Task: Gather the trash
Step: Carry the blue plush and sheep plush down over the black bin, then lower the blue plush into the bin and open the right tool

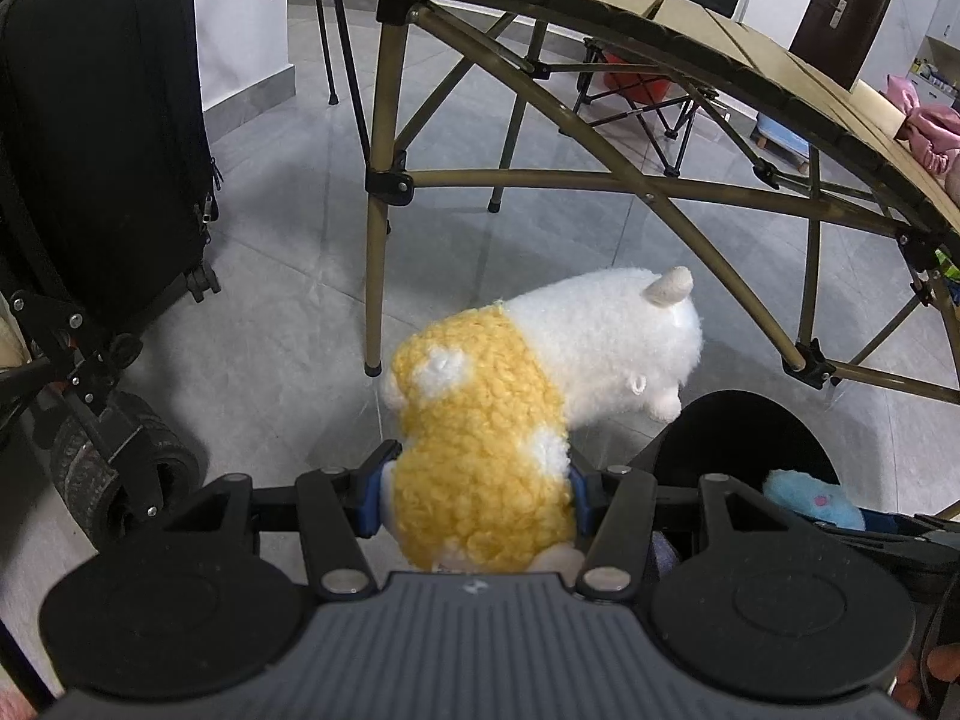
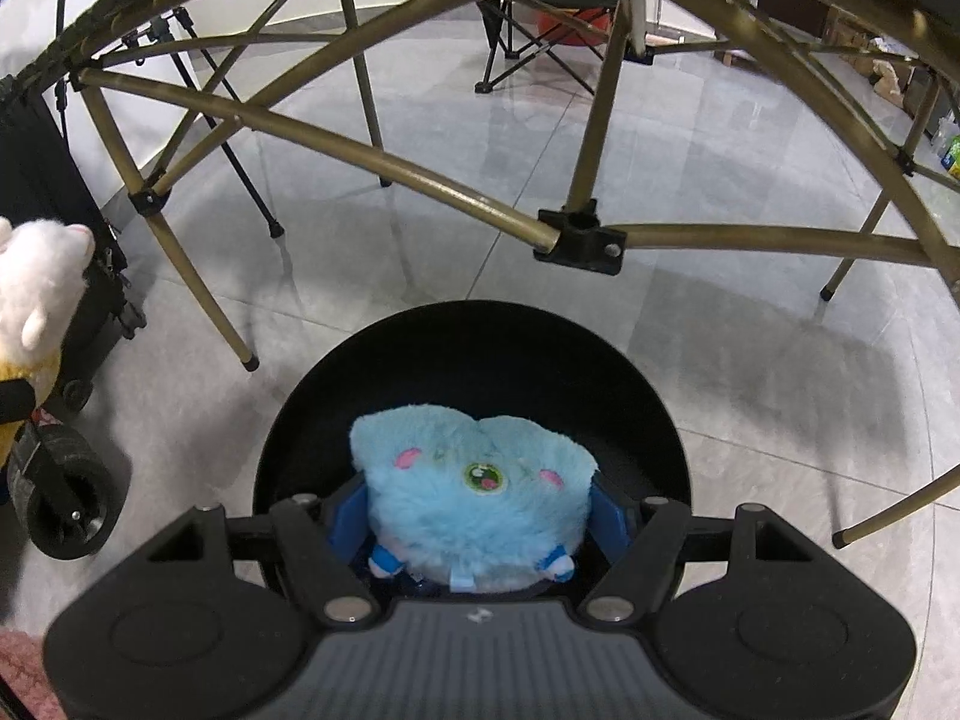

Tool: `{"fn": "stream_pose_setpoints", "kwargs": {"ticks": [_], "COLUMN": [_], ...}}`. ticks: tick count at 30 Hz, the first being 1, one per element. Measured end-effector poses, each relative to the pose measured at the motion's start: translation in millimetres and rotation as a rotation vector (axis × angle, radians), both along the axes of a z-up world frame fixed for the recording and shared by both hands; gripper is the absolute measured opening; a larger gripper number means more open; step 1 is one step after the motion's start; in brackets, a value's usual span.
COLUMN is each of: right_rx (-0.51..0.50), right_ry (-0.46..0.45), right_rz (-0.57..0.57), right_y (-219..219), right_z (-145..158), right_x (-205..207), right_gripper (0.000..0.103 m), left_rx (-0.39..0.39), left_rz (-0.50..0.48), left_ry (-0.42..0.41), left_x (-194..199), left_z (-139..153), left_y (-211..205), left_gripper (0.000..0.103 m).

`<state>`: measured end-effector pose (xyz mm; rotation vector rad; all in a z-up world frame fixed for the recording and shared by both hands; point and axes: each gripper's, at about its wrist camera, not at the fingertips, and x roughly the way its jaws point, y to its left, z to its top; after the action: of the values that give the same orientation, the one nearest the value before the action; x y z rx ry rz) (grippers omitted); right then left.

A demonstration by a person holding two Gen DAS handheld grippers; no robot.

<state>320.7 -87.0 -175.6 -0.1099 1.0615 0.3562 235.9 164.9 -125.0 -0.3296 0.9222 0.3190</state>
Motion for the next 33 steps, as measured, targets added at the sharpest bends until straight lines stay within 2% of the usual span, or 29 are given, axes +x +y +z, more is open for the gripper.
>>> {"fn": "stream_pose_setpoints", "kwargs": {"ticks": [8, 10, 11, 33], "right_rx": [0.012, 0.021, 0.027, 0.019], "right_ry": [0.016, 0.034, 0.039, 0.030], "right_rz": [0.015, 0.019, 0.018, -0.006], "right_y": [1, 1, 1, -16], "right_z": [-1, -2, -3, 1], "right_x": [0, 1, 0, -3], "right_gripper": [0.076, 0.092, 0.103, 0.103], "left_rx": [-0.002, 0.001, 0.000, 0.008], "left_rz": [-0.004, -0.004, -0.004, -0.039], "left_ry": [0.002, 0.003, 0.003, -0.005], "left_x": [0, 0, 0, 4], "left_z": [0, 0, 0, 4], "left_y": [-2, -2, -2, -17], "left_gripper": [0.055, 0.055, 0.055, 0.055]}}
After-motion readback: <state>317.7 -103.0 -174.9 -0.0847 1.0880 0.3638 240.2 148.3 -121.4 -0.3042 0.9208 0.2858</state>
